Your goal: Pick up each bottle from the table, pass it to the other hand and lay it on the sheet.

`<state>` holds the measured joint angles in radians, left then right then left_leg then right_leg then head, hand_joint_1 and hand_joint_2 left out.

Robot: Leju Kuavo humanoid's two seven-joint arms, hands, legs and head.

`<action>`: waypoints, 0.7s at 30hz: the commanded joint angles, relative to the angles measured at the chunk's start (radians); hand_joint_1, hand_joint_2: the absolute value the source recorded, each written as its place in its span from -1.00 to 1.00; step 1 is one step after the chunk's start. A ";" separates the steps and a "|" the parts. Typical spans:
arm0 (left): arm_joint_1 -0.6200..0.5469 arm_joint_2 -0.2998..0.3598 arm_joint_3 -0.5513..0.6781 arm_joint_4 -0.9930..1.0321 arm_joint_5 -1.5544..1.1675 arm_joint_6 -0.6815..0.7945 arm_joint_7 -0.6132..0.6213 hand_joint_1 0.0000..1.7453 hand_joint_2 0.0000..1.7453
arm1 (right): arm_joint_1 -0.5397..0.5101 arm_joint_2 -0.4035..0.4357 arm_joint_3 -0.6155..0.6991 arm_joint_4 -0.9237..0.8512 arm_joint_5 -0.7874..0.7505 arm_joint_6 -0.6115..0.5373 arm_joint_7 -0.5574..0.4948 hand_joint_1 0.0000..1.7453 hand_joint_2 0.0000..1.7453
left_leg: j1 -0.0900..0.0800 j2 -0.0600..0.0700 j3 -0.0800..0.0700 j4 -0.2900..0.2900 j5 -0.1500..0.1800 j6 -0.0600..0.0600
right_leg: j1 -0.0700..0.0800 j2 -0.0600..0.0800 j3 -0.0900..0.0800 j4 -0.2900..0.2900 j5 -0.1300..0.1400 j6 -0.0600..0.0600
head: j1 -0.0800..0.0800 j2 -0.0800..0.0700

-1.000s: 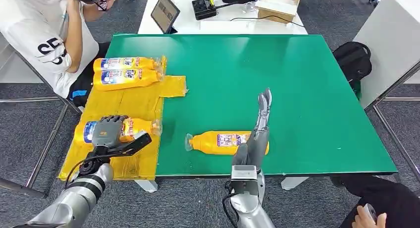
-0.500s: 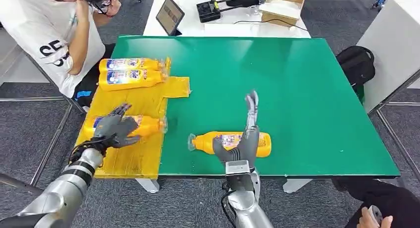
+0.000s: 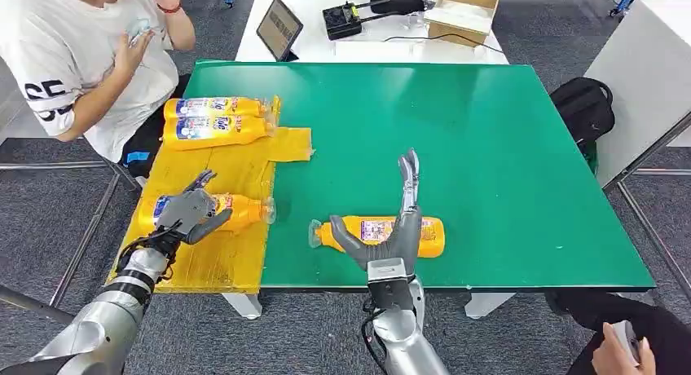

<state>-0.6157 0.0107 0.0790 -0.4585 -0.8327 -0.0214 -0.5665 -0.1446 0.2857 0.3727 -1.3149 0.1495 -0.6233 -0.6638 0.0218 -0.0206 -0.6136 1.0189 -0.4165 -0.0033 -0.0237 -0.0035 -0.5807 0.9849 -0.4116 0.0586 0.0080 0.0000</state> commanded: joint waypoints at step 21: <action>0.456 -0.272 -0.021 -0.797 0.694 0.501 -0.132 -1.00 1.00 | -0.106 -0.301 -0.002 0.141 0.577 0.322 0.512 -1.00 1.00 | -0.001 0.007 -0.012 0.000 -0.001 0.002 | 0.000 0.004 -0.013 -0.002 0.002 0.002 | 0.000 0.000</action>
<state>-0.3134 -0.1692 0.0805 -1.0790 -0.2242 0.5556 -0.7019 -0.1806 0.1618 0.3815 -1.2390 0.6043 -0.4194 -0.2930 0.0216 -0.0151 -0.6283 1.0200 -0.4169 -0.0028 -0.0239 0.0000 -0.5970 0.9849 -0.4094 0.0608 0.0080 0.0000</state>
